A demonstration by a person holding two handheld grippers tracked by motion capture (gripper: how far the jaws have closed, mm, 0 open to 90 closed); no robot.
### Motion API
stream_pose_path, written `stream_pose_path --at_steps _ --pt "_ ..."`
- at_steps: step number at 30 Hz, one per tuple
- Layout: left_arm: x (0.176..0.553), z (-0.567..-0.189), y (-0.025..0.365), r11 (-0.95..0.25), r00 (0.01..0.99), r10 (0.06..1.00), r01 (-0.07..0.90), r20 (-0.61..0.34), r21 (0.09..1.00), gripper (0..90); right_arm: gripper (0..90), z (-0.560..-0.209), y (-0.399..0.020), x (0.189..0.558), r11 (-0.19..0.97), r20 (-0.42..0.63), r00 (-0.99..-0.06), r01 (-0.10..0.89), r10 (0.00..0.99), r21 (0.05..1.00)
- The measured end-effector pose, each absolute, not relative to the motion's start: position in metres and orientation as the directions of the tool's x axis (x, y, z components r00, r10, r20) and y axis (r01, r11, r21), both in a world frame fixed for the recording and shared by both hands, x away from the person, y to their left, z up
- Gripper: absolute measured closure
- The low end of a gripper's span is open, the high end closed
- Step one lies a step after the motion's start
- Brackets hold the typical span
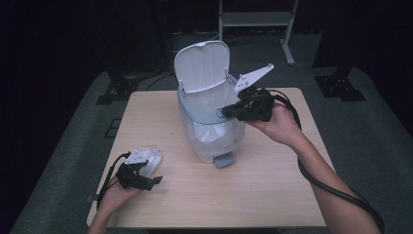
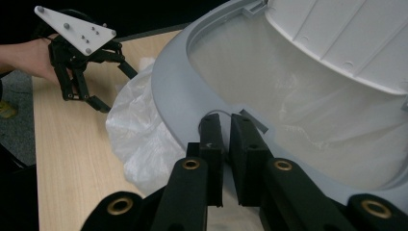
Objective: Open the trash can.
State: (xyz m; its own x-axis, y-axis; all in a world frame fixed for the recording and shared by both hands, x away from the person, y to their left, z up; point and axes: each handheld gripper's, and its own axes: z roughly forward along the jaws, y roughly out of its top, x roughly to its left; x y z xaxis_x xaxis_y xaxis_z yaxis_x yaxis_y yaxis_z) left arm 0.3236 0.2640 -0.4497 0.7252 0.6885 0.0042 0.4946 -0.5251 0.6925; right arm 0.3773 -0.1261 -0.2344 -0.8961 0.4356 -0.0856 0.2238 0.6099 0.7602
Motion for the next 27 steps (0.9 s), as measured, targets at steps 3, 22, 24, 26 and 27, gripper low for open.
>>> stream_pose_path --at_steps 3,22,24,26,27 --pt "0.324 -0.45 0.265 -0.523 0.722 0.692 0.497 0.003 0.692 10.2 80.7 -0.236 -0.137 0.371 0.592 -0.074 -0.895 0.227 0.44 0.773" --pt "0.323 -0.449 0.266 -0.519 0.716 0.698 0.497 0.011 0.695 10.2 75.3 -0.264 -0.196 0.355 0.533 -0.023 -0.854 0.304 0.52 0.789" --pt "0.323 -0.448 0.266 -0.518 0.714 0.7 0.495 0.014 0.697 10.2 74.0 -0.272 -0.202 0.355 0.531 -0.011 -0.85 0.319 0.527 0.785" --pt "0.323 -0.448 0.267 -0.511 0.709 0.705 0.497 0.011 0.701 10.2 73.3 -0.284 -0.209 0.354 0.53 -0.001 -0.843 0.338 0.538 0.778" --pt "0.323 -0.448 0.267 -0.511 0.709 0.705 0.497 0.011 0.701 10.2 73.3 -0.284 -0.209 0.354 0.53 -0.001 -0.843 0.338 0.538 0.778"
